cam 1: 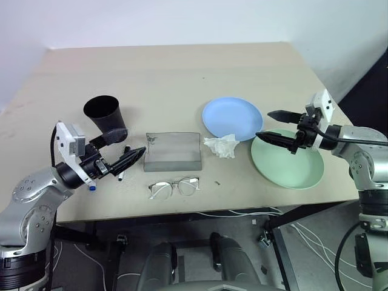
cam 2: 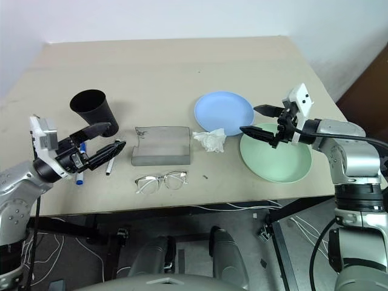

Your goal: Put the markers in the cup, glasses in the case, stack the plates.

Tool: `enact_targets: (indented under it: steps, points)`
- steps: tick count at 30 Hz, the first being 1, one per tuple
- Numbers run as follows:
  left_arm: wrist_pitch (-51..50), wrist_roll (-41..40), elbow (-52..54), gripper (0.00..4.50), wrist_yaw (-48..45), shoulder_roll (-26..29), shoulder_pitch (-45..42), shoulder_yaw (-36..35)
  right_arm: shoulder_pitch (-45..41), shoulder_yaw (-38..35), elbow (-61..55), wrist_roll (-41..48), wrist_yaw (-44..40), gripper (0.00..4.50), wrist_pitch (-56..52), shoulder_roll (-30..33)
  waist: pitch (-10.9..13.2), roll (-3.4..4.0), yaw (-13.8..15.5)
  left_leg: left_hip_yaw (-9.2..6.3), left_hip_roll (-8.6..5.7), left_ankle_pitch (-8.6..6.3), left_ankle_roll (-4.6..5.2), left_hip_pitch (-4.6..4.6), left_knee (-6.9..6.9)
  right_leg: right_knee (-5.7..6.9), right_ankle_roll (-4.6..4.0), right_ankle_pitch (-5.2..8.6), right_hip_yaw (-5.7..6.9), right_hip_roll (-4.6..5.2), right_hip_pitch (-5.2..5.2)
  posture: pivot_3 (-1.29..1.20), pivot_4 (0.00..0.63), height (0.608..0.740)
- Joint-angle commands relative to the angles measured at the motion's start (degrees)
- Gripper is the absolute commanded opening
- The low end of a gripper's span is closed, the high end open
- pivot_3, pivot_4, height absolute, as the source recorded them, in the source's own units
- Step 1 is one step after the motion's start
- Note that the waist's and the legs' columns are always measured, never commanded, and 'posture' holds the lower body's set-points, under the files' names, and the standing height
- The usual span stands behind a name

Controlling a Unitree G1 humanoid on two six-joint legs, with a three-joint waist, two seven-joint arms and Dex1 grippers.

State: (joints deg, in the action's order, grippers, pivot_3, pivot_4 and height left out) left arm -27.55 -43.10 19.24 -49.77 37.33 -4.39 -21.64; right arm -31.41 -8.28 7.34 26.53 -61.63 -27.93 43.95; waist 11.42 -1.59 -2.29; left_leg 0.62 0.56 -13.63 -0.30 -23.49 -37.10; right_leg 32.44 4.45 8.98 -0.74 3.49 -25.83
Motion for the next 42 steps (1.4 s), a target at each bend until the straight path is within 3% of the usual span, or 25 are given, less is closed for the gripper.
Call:
enact_targets:
  steps: [1,9,17,21,26,32,41,42]
  points:
    - [1.57,0.36,-0.86,4.49,-0.85,0.56,-0.61,-0.33,-0.61,-2.16,-1.18,-0.22,1.55,4.5,2.42,0.16,0.0,0.0,0.02,0.0,0.0,0.0,0.0,0.0,-0.01,0.0,-0.01,-0.01,0.0,0.0,0.0,0.0,0.15,0.733]
    - [2.13,0.48,-3.47,4.49,-3.05,0.58,-2.65,1.26,-0.58,-2.98,-1.97,1.38,4.05,4.5,-2.68,1.45,0.0,0.0,0.1,0.04,0.0,0.0,0.0,0.0,0.0,0.0,-0.02,-0.02,-0.02,0.01,0.0,0.0,0.15,0.733]
    - [2.24,1.18,-5.82,4.49,-5.94,0.56,-4.46,3.45,0.94,-1.82,0.32,-4.0,8.55,4.5,-7.57,6.85,0.0,0.0,0.16,0.12,0.0,0.0,0.0,0.01,-0.02,0.0,-0.03,-0.03,-0.08,0.03,-0.01,0.0,0.15,0.733]
    - [5.05,5.68,-6.28,4.49,-6.56,0.97,-5.38,6.62,0.79,-0.13,4.0,-7.34,8.56,4.5,-9.9,10.94,0.0,0.0,0.28,0.19,-0.02,0.0,0.0,0.02,-0.04,0.0,-0.04,-0.03,-0.12,0.06,-0.01,0.0,0.15,0.733]
    - [4.88,5.5,-6.22,4.49,-6.88,0.47,-7.12,7.63,-0.81,-1.73,7.3,-6.86,10.96,4.5,-16.86,11.97,0.0,0.0,0.01,0.27,-0.02,0.0,0.01,0.02,-0.02,-0.01,-0.03,-0.04,-0.2,0.03,-0.05,0.0,0.15,0.733]
    - [9.67,9.0,-9.67,4.49,-7.23,-1.77,-8.9,10.04,-1.01,-0.82,13.97,-9.43,11.78,4.5,-17.06,13.41,-0.01,0.0,0.11,0.34,-0.09,0.0,0.01,0.04,-0.03,-0.01,-0.01,-0.07,-0.26,0.01,-0.04,0.0,0.15,0.733]
    - [15.67,16.57,-16.54,4.49,-8.29,-0.88,-11.08,13.05,-2.78,1.29,21.72,-12.55,11.29,4.5,-15.93,13.68,-0.01,0.0,0.05,0.42,-0.1,0.01,0.02,0.09,-0.06,0.0,0.01,-0.13,-0.36,-0.04,-0.03,0.0,0.15,0.733]
    - [16.25,17.19,-16.94,4.5,-8.29,-1.06,-11.34,13.3,-3.11,1.54,22.17,-12.66,10.88,4.34,-16.26,13.59,-0.01,0.0,0.05,0.43,-0.1,0.01,0.02,0.08,-0.06,0.0,0.02,-0.13,-0.37,-0.04,-0.03,0.0,0.15,0.733]
